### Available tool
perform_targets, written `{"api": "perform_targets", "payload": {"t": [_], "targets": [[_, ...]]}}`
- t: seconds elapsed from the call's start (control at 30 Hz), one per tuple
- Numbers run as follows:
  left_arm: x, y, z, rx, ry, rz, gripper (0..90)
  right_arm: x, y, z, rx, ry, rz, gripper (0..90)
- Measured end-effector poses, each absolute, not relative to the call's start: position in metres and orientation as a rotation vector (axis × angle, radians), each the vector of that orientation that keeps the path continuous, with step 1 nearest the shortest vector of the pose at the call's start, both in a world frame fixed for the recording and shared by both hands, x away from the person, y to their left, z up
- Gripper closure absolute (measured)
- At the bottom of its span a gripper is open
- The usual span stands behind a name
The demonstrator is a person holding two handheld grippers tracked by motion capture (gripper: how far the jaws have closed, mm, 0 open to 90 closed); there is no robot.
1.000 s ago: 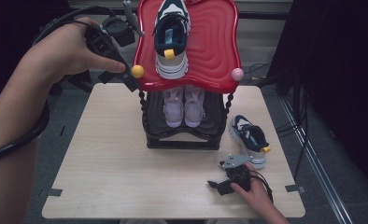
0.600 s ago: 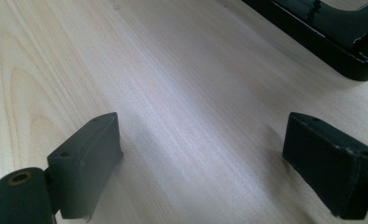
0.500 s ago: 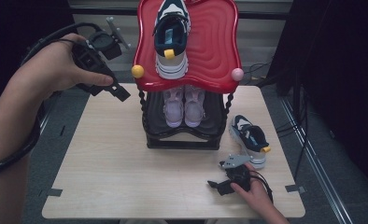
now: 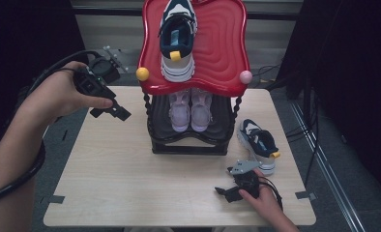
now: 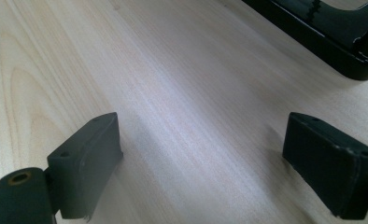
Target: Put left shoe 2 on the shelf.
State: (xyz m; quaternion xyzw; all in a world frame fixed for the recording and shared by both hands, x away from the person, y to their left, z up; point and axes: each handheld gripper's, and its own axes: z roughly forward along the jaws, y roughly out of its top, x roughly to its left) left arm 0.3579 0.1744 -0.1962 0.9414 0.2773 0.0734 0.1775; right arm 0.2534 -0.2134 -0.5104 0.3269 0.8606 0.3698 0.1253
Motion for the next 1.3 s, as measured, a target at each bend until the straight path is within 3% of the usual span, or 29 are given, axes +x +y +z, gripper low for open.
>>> {"api": "perform_targets", "payload": {"t": [1.3], "targets": [[0.364, 0.191, -0.321, 2.732, 0.915, 0.023, 23.0, 0.253, -0.213, -0.511, 0.955, 2.503, 1.085, 10.8]]}}
